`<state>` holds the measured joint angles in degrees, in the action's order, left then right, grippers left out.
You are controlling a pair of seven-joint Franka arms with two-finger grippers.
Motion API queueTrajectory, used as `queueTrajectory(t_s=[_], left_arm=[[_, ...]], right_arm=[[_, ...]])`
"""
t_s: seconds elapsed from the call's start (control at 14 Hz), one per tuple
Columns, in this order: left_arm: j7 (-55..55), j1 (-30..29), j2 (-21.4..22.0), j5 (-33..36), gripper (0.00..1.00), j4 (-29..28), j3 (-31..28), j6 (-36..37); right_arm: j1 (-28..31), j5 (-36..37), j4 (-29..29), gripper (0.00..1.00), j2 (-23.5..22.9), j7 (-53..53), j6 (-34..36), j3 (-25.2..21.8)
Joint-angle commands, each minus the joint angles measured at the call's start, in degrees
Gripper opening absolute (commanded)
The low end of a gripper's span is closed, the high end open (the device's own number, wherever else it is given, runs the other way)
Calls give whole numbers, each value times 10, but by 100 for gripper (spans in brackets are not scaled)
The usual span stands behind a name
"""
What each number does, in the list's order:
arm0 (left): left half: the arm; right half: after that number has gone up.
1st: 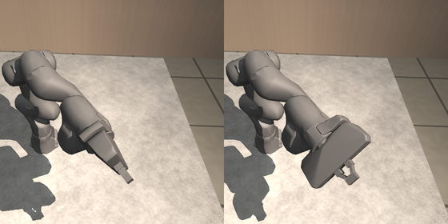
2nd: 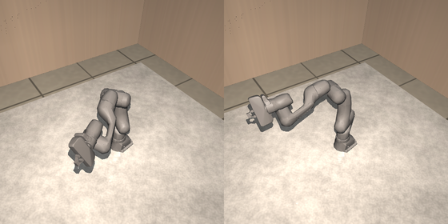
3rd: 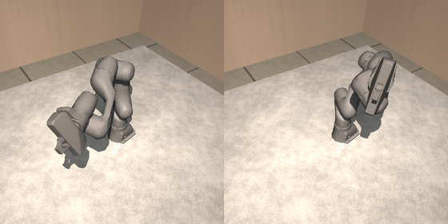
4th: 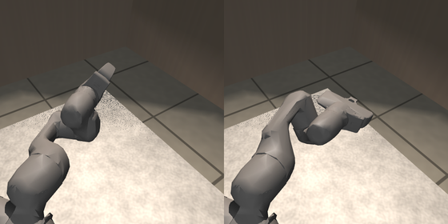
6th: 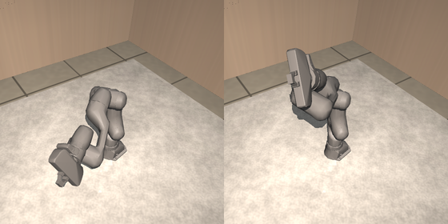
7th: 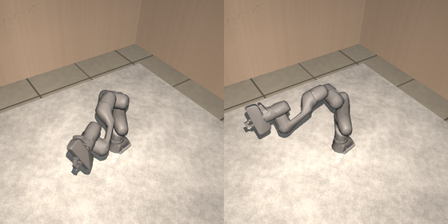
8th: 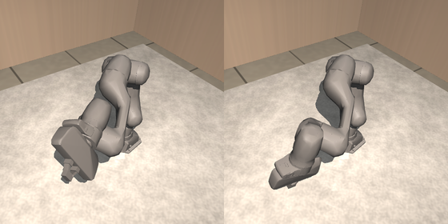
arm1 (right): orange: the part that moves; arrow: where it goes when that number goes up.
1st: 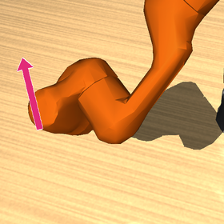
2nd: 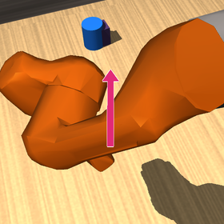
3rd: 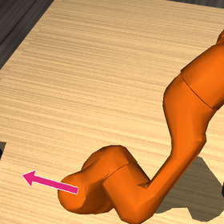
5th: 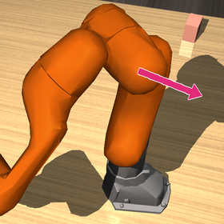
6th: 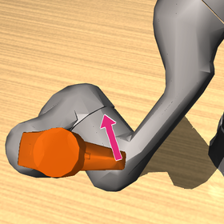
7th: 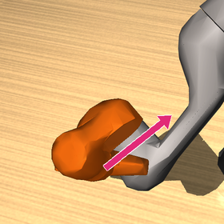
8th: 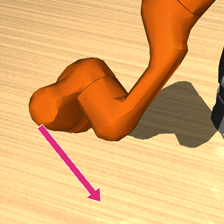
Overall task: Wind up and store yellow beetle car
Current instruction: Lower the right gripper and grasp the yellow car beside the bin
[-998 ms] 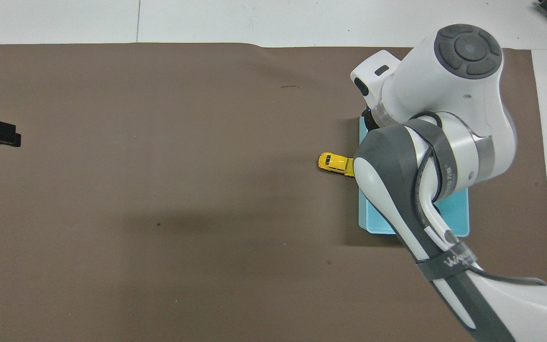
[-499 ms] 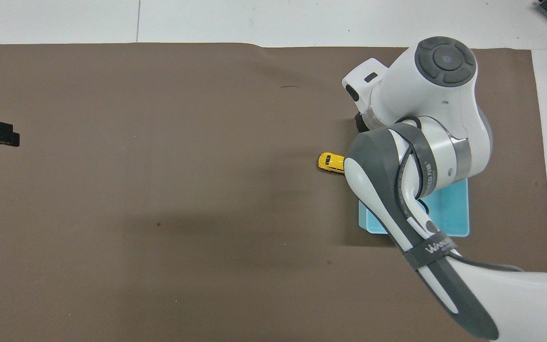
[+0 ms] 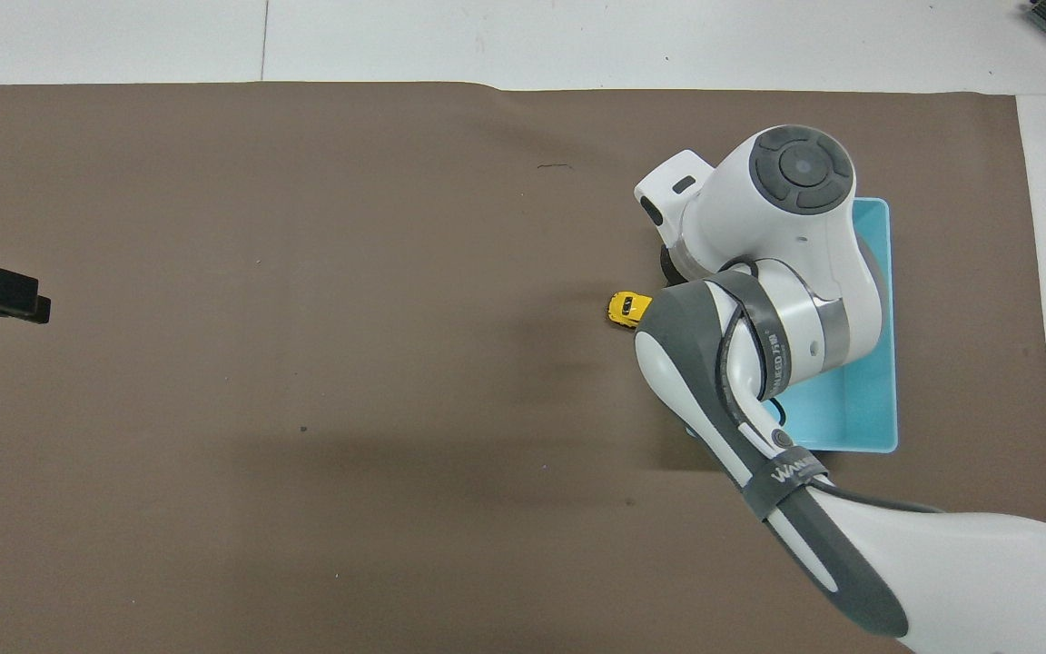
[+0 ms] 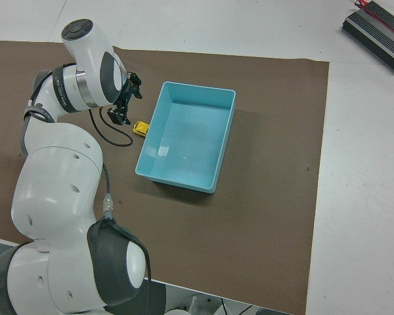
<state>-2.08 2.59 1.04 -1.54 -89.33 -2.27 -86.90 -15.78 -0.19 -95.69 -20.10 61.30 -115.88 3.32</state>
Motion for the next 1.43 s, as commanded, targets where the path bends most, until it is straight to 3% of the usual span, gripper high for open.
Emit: queueTrajectory(t_s=[0.0,0.93,1.35], left_arm=[[-4,-2,7,-7,100,-2,0,5],[-4,-15,7,-3,100,-1,0,9],[-4,-16,7,-3,100,-1,0,9]], right_arm=[[4,-1,-39,100,11,-29,-36,5],[-2,15,-91,100,-28,25,-143,5],[0,17,-109,100,-23,40,-149,4]])
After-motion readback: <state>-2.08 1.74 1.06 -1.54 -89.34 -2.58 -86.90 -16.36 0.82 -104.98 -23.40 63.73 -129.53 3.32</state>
